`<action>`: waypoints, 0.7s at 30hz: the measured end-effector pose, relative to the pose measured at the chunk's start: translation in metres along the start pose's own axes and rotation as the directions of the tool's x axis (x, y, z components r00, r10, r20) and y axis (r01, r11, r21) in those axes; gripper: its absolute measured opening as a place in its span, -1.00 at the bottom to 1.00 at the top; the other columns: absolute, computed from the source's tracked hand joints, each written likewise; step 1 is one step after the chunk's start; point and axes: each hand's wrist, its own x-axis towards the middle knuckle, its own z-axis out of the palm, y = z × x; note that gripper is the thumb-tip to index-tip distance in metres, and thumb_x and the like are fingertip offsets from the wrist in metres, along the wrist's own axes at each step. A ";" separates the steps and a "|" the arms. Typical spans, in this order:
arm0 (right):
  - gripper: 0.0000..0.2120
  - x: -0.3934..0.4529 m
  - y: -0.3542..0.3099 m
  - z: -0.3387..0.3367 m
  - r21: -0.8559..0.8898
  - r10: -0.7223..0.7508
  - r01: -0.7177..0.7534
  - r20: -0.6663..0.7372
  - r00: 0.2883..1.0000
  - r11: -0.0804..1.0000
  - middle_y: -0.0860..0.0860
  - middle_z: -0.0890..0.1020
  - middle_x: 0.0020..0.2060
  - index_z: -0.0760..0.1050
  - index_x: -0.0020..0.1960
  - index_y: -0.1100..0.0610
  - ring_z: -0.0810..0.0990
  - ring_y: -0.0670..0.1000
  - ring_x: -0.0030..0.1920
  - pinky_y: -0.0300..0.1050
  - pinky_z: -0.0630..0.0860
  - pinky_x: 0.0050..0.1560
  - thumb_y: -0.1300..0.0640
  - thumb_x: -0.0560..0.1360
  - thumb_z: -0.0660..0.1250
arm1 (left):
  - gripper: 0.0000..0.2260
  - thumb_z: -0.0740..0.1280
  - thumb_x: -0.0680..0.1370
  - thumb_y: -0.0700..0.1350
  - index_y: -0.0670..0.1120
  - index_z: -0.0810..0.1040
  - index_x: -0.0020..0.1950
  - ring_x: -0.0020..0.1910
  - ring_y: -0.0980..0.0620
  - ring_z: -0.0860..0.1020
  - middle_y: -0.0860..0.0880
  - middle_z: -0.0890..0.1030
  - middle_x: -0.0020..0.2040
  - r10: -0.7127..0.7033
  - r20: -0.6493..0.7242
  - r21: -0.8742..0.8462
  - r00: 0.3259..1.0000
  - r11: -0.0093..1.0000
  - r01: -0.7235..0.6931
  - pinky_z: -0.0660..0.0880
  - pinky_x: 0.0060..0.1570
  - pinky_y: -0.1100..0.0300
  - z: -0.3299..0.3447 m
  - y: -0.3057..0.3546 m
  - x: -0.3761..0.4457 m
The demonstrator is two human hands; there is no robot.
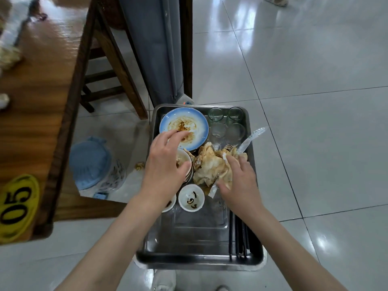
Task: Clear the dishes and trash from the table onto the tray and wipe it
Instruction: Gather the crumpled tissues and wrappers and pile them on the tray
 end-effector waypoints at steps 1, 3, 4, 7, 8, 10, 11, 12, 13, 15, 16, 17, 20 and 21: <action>-0.30 -0.008 -0.006 -0.008 0.023 -0.030 0.029 0.017 0.999 0.999 0.06 0.05 0.50 0.09 0.50 -0.02 -0.01 0.08 0.49 0.08 0.07 0.46 0.01 0.47 0.35 | -0.43 0.44 0.40 -0.25 -0.02 0.40 0.37 0.36 0.05 0.27 -0.01 0.40 0.33 -0.001 0.003 -0.002 1.000 1.000 0.001 0.08 0.26 0.37 -0.009 0.004 -0.003; -0.27 -0.022 -0.018 -0.027 0.058 -0.084 0.082 0.044 0.995 0.995 0.05 0.05 0.51 0.07 0.50 -0.03 -0.01 0.07 0.49 0.06 0.06 0.46 -0.02 0.45 0.36 | -0.42 0.45 0.38 -0.26 -0.05 0.39 0.38 0.37 0.02 0.28 -0.03 0.40 0.33 -0.001 -0.004 0.018 1.000 1.000 0.001 0.06 0.28 0.36 -0.030 0.011 -0.007; -0.26 -0.029 -0.024 -0.037 0.052 -0.115 0.113 0.053 0.992 0.992 0.05 0.05 0.51 0.06 0.50 -0.04 -0.01 0.06 0.49 0.06 0.06 0.46 -0.03 0.45 0.37 | -0.40 0.46 0.38 -0.25 -0.06 0.39 0.38 0.37 0.01 0.29 -0.04 0.41 0.33 0.002 -0.013 0.035 1.000 0.999 -0.002 0.06 0.30 0.35 -0.042 0.015 -0.009; -0.24 -0.047 -0.044 -0.071 0.010 -0.198 0.198 0.072 0.978 0.980 0.04 0.07 0.50 0.04 0.50 -0.04 0.00 0.06 0.49 0.05 0.08 0.46 -0.04 0.44 0.38 | -0.39 0.47 0.38 -0.24 -0.07 0.38 0.40 0.37 0.00 0.30 -0.05 0.42 0.34 0.000 -0.035 0.071 0.999 0.997 0.002 0.13 0.40 0.22 -0.082 0.026 -0.018; -0.24 -0.054 -0.053 -0.083 0.004 -0.222 0.222 0.072 0.972 0.975 0.03 0.08 0.50 0.05 0.50 -0.05 0.02 0.06 0.48 0.05 0.09 0.45 -0.04 0.44 0.38 | -0.39 0.47 0.38 -0.24 -0.07 0.37 0.40 0.38 0.00 0.30 -0.05 0.42 0.34 -0.006 -0.045 0.081 0.999 0.997 0.010 0.15 0.41 0.18 -0.095 0.030 -0.024; -0.23 -0.063 -0.069 -0.105 -0.002 -0.260 0.260 0.059 0.964 0.966 0.02 0.10 0.50 0.05 0.50 -0.06 0.04 0.08 0.48 0.07 0.10 0.45 -0.02 0.43 0.40 | -0.39 0.47 0.39 -0.23 -0.06 0.37 0.40 0.37 0.01 0.30 -0.05 0.42 0.34 -0.024 -0.075 0.094 0.997 0.995 0.031 0.17 0.40 0.16 -0.119 0.039 -0.034; -0.23 -0.069 -0.077 -0.116 -0.004 -0.275 0.276 0.056 0.960 0.961 0.01 0.11 0.50 0.06 0.50 -0.06 0.05 0.08 0.48 0.07 0.10 0.45 -0.02 0.42 0.41 | -0.39 0.47 0.39 -0.23 -0.07 0.36 0.40 0.37 0.01 0.31 -0.05 0.42 0.34 -0.033 -0.090 0.095 0.995 0.995 0.041 0.18 0.40 0.15 -0.131 0.044 -0.040; -0.23 -0.074 -0.086 -0.126 -0.008 -0.292 0.293 0.056 0.955 0.956 0.01 0.12 0.50 0.07 0.50 -0.06 0.05 0.08 0.48 0.06 0.10 0.45 -0.01 0.42 0.41 | -0.39 0.47 0.39 -0.22 -0.07 0.36 0.40 0.37 0.00 0.31 -0.05 0.43 0.33 -0.039 -0.103 0.091 0.994 0.995 0.048 0.20 0.40 0.13 -0.143 0.049 -0.046; -0.22 -0.079 -0.094 -0.136 -0.011 -0.312 0.313 0.055 0.948 0.950 0.02 0.13 0.49 0.07 0.50 -0.05 0.05 0.08 0.48 0.04 0.10 0.45 -0.01 0.41 0.41 | -0.39 0.47 0.39 -0.22 -0.08 0.36 0.40 0.36 0.00 0.32 -0.06 0.43 0.33 -0.045 -0.115 0.086 0.992 0.995 0.055 0.22 0.40 0.11 -0.154 0.054 -0.053; -0.21 -0.092 -0.111 -0.152 -0.018 -0.365 0.366 0.044 0.930 0.931 0.01 0.17 0.48 0.09 0.49 -0.04 0.08 0.09 0.48 0.03 0.11 0.42 -0.02 0.39 0.43 | -0.38 0.48 0.39 -0.22 -0.08 0.36 0.40 0.35 0.00 0.34 -0.06 0.44 0.32 -0.061 -0.139 0.078 0.988 0.994 0.072 0.26 0.38 0.10 -0.175 0.063 -0.069; -0.20 -0.100 -0.119 -0.158 -0.022 -0.393 0.394 0.036 0.919 0.919 0.01 0.19 0.47 0.10 0.49 -0.03 0.09 0.09 0.47 0.02 0.12 0.41 -0.02 0.38 0.44 | -0.38 0.49 0.38 -0.22 -0.08 0.36 0.40 0.34 0.01 0.35 -0.05 0.44 0.32 -0.072 -0.154 0.073 0.985 0.994 0.084 0.27 0.37 0.11 -0.185 0.067 -0.077; -0.20 -0.107 -0.126 -0.162 -0.029 -0.423 0.424 0.028 0.906 0.905 0.01 0.22 0.46 0.12 0.48 -0.01 0.11 0.09 0.46 0.00 0.11 0.40 -0.02 0.36 0.45 | -0.38 0.50 0.37 -0.22 -0.08 0.36 0.40 0.33 0.01 0.36 -0.05 0.45 0.31 -0.079 -0.170 0.067 0.982 0.994 0.091 0.27 0.37 0.12 -0.192 0.070 -0.084; -0.18 -0.135 -0.150 -0.174 -0.072 -0.525 0.527 0.045 0.850 0.847 0.02 0.26 0.44 0.13 0.49 0.05 0.15 0.07 0.45 -0.13 0.05 0.36 -0.02 0.35 0.47 | -0.37 0.51 0.37 -0.20 -0.07 0.37 0.39 0.33 0.01 0.36 -0.04 0.45 0.31 -0.118 -0.238 0.046 0.964 0.990 0.133 0.26 0.37 0.15 -0.221 0.078 -0.106; -0.17 -0.143 -0.159 -0.178 -0.081 -0.547 0.549 0.051 0.836 0.832 0.02 0.27 0.44 0.13 0.49 0.06 0.16 0.06 0.45 -0.13 0.06 0.37 -0.03 0.35 0.47 | -0.37 0.51 0.37 -0.20 -0.07 0.36 0.40 0.34 0.02 0.35 -0.04 0.44 0.32 -0.133 -0.261 0.036 0.956 0.989 0.147 0.24 0.37 0.17 -0.233 0.080 -0.110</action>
